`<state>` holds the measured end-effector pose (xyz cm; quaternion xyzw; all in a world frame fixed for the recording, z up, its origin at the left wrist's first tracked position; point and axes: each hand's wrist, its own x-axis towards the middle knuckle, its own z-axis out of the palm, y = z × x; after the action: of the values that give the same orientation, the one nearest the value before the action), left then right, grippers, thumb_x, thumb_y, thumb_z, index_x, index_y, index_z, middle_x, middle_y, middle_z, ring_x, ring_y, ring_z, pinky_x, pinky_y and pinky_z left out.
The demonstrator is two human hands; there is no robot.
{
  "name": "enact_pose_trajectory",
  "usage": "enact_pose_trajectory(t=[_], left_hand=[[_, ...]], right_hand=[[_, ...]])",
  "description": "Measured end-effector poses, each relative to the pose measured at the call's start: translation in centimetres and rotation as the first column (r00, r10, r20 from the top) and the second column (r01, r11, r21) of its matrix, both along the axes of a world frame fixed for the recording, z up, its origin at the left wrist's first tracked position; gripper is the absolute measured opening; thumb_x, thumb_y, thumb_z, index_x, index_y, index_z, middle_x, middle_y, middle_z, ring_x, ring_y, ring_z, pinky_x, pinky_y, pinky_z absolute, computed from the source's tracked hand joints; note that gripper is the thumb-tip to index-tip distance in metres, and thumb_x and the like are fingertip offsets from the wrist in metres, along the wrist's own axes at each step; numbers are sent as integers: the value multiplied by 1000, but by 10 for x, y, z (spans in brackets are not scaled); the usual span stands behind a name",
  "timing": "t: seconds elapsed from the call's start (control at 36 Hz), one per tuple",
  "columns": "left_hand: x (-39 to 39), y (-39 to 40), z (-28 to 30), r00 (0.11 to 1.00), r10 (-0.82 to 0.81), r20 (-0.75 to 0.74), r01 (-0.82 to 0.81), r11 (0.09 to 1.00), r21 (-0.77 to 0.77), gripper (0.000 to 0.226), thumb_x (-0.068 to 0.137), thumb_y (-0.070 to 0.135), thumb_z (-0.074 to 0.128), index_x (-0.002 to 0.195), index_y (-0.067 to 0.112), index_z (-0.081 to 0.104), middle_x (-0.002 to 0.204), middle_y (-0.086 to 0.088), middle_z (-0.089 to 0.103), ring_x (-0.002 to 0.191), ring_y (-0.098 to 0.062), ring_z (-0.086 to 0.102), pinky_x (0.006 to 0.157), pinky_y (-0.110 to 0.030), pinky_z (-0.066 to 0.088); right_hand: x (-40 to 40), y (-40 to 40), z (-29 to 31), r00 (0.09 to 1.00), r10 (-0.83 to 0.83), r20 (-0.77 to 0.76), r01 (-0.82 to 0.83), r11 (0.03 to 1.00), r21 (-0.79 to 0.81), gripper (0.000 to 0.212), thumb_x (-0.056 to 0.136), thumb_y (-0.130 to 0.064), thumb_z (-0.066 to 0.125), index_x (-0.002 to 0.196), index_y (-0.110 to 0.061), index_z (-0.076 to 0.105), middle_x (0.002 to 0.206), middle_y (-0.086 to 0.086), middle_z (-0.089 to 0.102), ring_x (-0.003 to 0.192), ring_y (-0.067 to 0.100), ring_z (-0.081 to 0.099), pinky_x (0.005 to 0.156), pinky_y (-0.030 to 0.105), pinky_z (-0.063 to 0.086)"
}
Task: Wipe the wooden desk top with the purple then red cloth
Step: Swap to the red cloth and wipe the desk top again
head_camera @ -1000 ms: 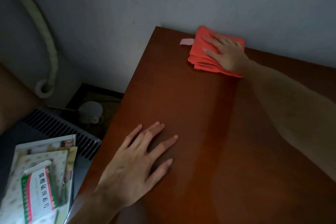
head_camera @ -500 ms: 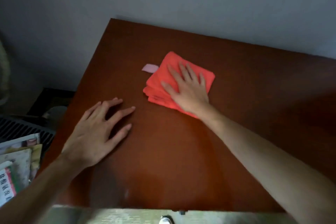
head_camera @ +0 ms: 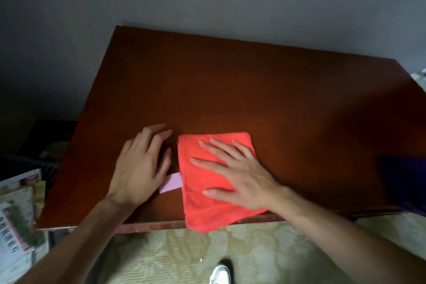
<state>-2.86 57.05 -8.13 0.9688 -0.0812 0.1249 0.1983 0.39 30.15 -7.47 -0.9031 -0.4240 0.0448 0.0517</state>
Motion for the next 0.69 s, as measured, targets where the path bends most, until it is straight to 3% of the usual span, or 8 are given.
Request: enact_pose_trajectory(t=[0.14, 0.28, 0.44, 0.56, 0.69], left_hand=[[8, -23, 4, 999, -26, 32, 29, 996, -89, 46, 98, 37, 48, 136, 13, 52, 139, -8, 46, 128, -24, 48, 95, -37, 39], [28, -38, -3, 995, -78, -65, 74, 995, -71, 54, 97, 43, 49, 145, 17, 46, 147, -7, 38, 136, -25, 45, 102, -41, 43], [32, -43, -8, 974, -166, -153, 176, 983, 54, 54, 102, 45, 40, 154, 31, 39, 164, -3, 30, 148, -16, 34, 118, -38, 24], [39, -42, -13, 968, -187, -167, 202, 976, 80, 52, 103, 47, 39, 154, 36, 40, 166, 0, 31, 153, -14, 25, 118, -40, 23], [43, -39, -19, 967, -179, -184, 199, 975, 97, 58, 99, 51, 45, 155, 39, 37, 167, 2, 28, 153, -13, 26, 115, -40, 27]], right_hand=[[84, -4, -2, 997, -38, 68, 37, 999, 20, 67, 97, -71, 36, 158, -46, 29, 172, -7, 17, 159, 15, 14, 125, 49, 18], [178, 0, -1, 992, -99, 74, 101, 995, -18, 68, 98, -73, 27, 160, -45, 27, 172, -8, 18, 158, 16, 17, 122, 51, 24], [285, -2, 9, 998, 12, 57, -8, 997, -79, 66, 101, -69, 23, 162, -43, 20, 173, -8, 13, 159, 17, 13, 124, 48, 16], [346, 2, 15, 998, 41, 56, -36, 995, -94, 64, 103, -65, 26, 162, -41, 21, 173, -8, 13, 158, 16, 14, 122, 41, 13], [401, 11, 17, 997, -52, 55, 56, 996, -64, 72, 97, -76, 16, 161, -44, 22, 172, -10, 16, 157, 16, 19, 123, 48, 19]])
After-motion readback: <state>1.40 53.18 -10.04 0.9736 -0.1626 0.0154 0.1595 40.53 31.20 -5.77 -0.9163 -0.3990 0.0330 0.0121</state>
